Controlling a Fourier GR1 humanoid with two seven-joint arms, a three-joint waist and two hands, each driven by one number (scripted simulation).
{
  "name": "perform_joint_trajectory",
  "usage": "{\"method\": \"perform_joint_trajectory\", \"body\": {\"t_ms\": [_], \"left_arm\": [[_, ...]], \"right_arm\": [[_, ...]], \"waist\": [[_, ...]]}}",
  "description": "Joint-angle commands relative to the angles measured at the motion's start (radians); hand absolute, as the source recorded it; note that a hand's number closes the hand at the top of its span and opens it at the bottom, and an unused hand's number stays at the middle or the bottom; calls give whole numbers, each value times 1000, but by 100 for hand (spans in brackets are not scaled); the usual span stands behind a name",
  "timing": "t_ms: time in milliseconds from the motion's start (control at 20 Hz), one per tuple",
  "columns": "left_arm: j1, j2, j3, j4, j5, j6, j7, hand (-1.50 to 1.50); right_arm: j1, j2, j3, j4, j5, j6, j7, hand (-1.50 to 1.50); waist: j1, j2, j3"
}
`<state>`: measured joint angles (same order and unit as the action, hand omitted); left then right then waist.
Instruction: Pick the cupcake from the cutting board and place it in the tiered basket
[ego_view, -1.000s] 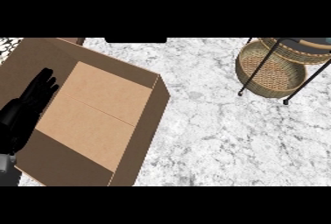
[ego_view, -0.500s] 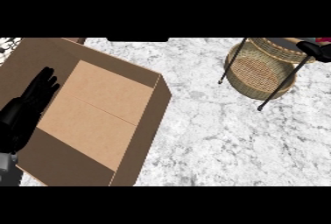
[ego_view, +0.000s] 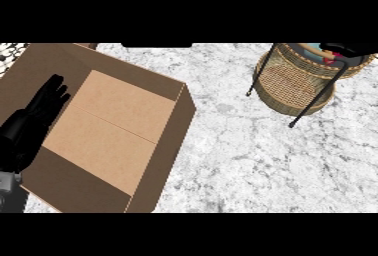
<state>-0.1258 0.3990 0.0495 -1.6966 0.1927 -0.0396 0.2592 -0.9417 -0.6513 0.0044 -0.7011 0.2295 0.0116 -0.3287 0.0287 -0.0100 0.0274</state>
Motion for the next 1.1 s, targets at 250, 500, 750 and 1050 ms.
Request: {"method": "perform_joint_trajectory", "body": {"t_ms": [250, 500, 750, 1050], "left_arm": [[72, -98, -40, 76, -2, 20, -27, 0], [83, -88, -35, 50, 4, 10, 3, 0], [63, -88, -27, 32, 0, 24, 27, 0], [89, -113, -53, 13, -17, 29, 12, 0]], "right_arm": [[-84, 39, -151, 114, -154, 66, 68, -150], [-107, 15, -278, 165, -278, 103, 91, -150], [-165, -59, -377, 229, -356, 116, 154, -150], [-135, -247, -471, 313, -397, 158, 126, -150]], "waist": [[-8, 21, -28], [-13, 19, -27], [-8, 21, -27], [-2, 30, -25]]}}
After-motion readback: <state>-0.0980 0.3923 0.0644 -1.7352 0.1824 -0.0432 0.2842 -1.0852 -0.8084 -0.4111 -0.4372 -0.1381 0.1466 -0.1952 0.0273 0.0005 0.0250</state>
